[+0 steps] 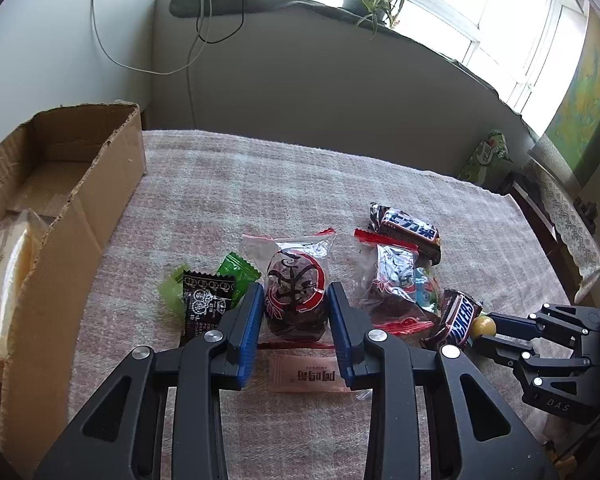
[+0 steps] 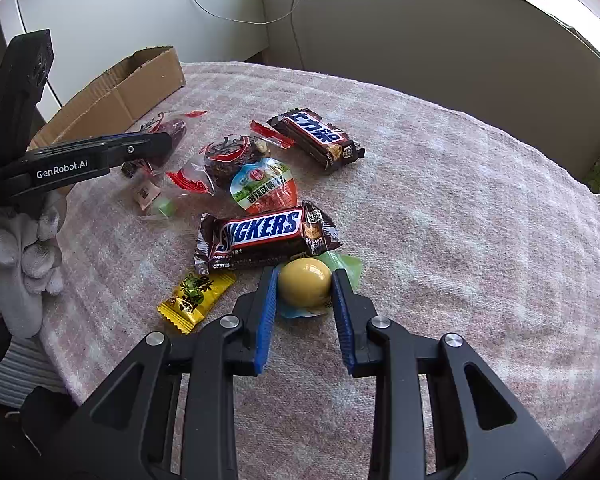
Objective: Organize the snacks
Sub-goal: 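Carry the candy bag to the box while the right gripper carries the yellow ball candy, then open both grippers in the box and withdraw them toward the snacks, then close the right gripper on the Snickers bar while the left gripper grasps the pink candy packet, then carry the Snickers bar and pink packet toward the cardboard box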
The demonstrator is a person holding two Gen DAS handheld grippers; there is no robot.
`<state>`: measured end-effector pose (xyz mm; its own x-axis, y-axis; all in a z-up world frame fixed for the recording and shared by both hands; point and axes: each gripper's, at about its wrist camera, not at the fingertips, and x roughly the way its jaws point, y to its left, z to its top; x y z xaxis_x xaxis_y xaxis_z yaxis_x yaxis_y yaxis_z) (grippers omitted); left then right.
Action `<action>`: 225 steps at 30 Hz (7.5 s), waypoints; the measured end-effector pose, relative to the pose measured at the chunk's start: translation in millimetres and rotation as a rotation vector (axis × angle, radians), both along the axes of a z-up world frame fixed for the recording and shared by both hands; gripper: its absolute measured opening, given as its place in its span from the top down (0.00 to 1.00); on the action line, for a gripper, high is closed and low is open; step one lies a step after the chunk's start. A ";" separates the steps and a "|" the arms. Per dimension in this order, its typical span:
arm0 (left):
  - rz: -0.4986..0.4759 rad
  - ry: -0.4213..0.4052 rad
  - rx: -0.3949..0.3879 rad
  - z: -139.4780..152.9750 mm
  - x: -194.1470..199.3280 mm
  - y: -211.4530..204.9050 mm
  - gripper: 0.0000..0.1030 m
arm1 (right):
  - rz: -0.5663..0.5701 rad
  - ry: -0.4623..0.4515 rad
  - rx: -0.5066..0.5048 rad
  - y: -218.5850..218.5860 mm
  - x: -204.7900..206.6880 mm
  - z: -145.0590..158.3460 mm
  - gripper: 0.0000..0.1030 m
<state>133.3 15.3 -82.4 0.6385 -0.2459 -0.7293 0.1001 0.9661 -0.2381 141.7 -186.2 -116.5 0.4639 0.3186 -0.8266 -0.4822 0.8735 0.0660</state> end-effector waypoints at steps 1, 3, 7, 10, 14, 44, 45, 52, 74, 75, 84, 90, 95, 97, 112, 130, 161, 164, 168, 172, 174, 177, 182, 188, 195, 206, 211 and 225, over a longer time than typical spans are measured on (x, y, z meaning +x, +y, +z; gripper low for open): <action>-0.001 -0.004 -0.002 1.5 -0.9 0.4 0.70 | -0.004 -0.004 0.001 -0.8 -0.6 1.1 0.72; -0.001 -0.014 -0.004 4.8 -3.3 1.0 0.70 | -0.011 -0.011 0.001 -2.5 -1.2 3.3 0.72; -0.001 -0.036 -0.011 12.9 -10.8 4.1 0.70 | -0.021 -0.028 0.008 -5.4 -5.0 11.4 0.72; 0.004 -0.054 -0.022 20.2 -15.3 7.5 0.70 | -0.026 -0.051 0.013 -8.1 -10.3 21.3 0.72; 0.011 -0.082 -0.028 29.9 -24.8 14.0 0.70 | -0.022 -0.080 0.029 -5.6 -15.1 37.2 0.72; 0.274 -0.164 0.007 56.1 -86.4 144.1 0.70 | 0.220 -0.175 0.146 159.8 33.3 109.6 0.72; 0.283 -0.163 0.008 55.2 -87.7 148.3 0.70 | 0.228 -0.173 0.147 167.4 35.7 109.8 0.72; 0.333 -0.157 0.025 50.6 -92.6 168.8 0.70 | 0.278 -0.167 0.133 218.0 50.5 105.7 0.72; 0.366 -0.134 0.035 44.1 -87.5 188.8 0.69 | 0.349 -0.112 0.070 299.7 80.3 68.9 0.72; 0.368 -0.135 0.034 44.2 -87.6 189.3 0.69 | 0.352 -0.111 0.066 300.8 80.0 68.4 0.72; 0.371 -0.155 0.051 47.0 -90.6 186.3 0.39 | 0.334 -0.157 0.087 297.0 74.4 76.7 0.13; 0.368 -0.162 0.051 50.3 -91.4 182.7 0.37 | 0.320 -0.169 0.078 291.6 72.5 80.8 0.06; 0.360 -0.170 0.053 55.0 -93.7 177.3 0.37 | 0.306 -0.174 0.087 278.6 68.5 87.4 0.06; 0.354 -0.173 0.054 56.7 -94.5 174.5 0.37 | 0.301 -0.176 0.088 270.6 66.2 90.7 0.06; 0.259 -0.200 0.028 63.0 -95.1 132.1 0.37 | 0.199 -0.180 0.105 161.8 46.8 106.8 0.06; 0.056 -0.139 0.014 47.8 -78.6 49.9 0.38 | 0.051 -0.132 0.083 39.5 9.9 81.9 0.06; -0.098 0.145 -0.141 -11.5 -34.4 6.8 0.52 | -0.164 0.284 0.164 11.6 64.9 -7.9 0.46; -0.101 0.154 -0.144 -12.1 -31.9 5.4 0.52 | -0.124 0.239 0.075 22.2 64.7 -7.5 0.48; -0.111 0.159 -0.144 -12.4 -25.7 1.8 0.52 | -0.090 0.214 0.024 25.1 63.1 -8.1 0.51; -0.123 0.157 -0.142 -12.2 -18.1 -2.8 0.52 | -0.084 0.185 -0.038 22.3 61.7 -8.8 0.65; -0.123 0.153 -0.134 -11.4 -14.3 -6.2 0.52 | -0.083 0.191 -0.030 15.7 60.1 -8.2 0.66; -0.128 0.148 -0.119 -11.4 -8.8 -10.0 0.52 | -0.075 0.184 -0.038 13.0 59.6 -8.3 0.67; -0.130 0.132 -0.050 -10.7 -3.9 -18.4 0.54 | -0.054 0.173 -0.059 13.0 57.9 -7.9 0.68; -0.112 0.123 0.016 -13.5 -2.6 -14.8 0.77 | -0.038 0.156 -0.082 11.5 55.5 -9.0 0.68; -0.150 0.097 0.160 -15.7 -10.6 -27.2 0.77 | -0.023 0.133 -0.112 8.8 53.3 -9.5 0.68; -0.169 0.074 0.249 -16.2 -19.3 -36.3 0.82 | 0.004 0.094 -0.140 8.6 46.9 -8.3 0.70; -0.137 0.076 0.220 -15.7 -20.9 -36.6 0.83 | -0.010 0.102 -0.105 1.7 43.4 -7.1 0.71; -0.091 0.016 0.122 9.7 -36.4 -12.1 0.83 | -0.040 0.074 -0.034 -5.0 22.7 13.8 0.71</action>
<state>96.9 3.2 -72.7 0.6054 -0.2110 -0.7674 0.1855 0.9751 -0.1218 164.4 -191.2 -102.8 0.4125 0.2720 -0.8694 -0.4417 0.8944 0.0703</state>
